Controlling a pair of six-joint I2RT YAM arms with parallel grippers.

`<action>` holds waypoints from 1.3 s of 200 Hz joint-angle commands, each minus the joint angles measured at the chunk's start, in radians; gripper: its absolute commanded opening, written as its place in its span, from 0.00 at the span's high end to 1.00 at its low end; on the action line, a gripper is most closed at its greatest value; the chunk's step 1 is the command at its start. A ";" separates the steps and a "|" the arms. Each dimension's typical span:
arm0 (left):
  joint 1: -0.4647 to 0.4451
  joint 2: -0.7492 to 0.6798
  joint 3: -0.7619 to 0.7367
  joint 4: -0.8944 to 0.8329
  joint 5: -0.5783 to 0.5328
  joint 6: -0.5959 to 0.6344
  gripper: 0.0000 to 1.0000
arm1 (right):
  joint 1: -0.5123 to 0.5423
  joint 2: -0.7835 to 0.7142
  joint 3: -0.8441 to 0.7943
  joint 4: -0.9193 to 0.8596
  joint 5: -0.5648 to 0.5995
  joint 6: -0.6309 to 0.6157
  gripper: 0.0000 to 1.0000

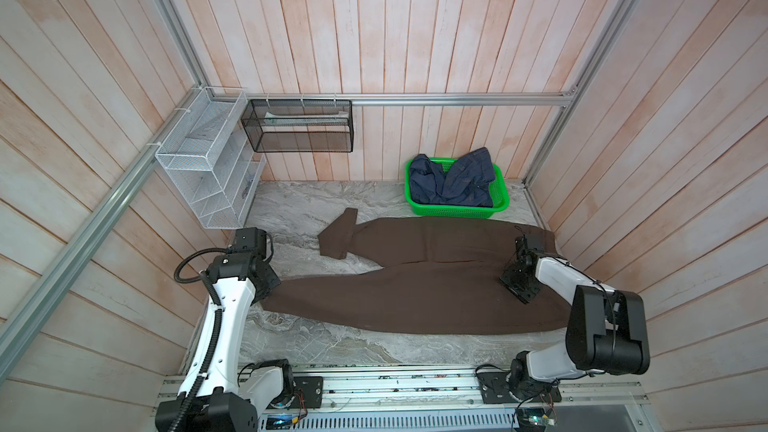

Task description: Fold and stack the trousers

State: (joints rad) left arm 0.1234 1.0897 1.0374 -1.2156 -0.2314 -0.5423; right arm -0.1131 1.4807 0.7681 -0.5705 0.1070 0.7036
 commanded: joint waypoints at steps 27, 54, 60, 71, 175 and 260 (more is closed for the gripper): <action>-0.012 -0.012 -0.004 -0.014 0.009 -0.008 0.98 | 0.007 -0.043 0.044 -0.038 -0.032 -0.021 0.44; -0.086 0.018 0.006 -0.014 0.029 -0.023 1.00 | 0.030 -0.062 0.065 -0.043 -0.047 -0.018 0.43; -0.125 0.029 0.012 -0.010 0.037 -0.030 1.00 | 0.035 -0.066 0.067 -0.042 -0.049 -0.017 0.43; -0.227 0.056 0.039 0.001 0.047 -0.048 1.00 | 0.041 -0.073 0.074 -0.042 -0.053 -0.014 0.43; -1.020 0.454 0.165 0.419 0.363 -0.010 0.98 | 0.055 -0.094 0.092 -0.031 -0.087 -0.003 0.43; -0.393 0.087 0.059 -0.062 -0.184 -0.167 1.00 | 0.057 -0.076 0.080 -0.013 -0.075 -0.006 0.43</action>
State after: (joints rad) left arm -0.4213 1.2621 1.1282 -1.0882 -0.2279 -0.6861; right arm -0.0616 1.3994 0.8368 -0.5823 0.0238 0.6968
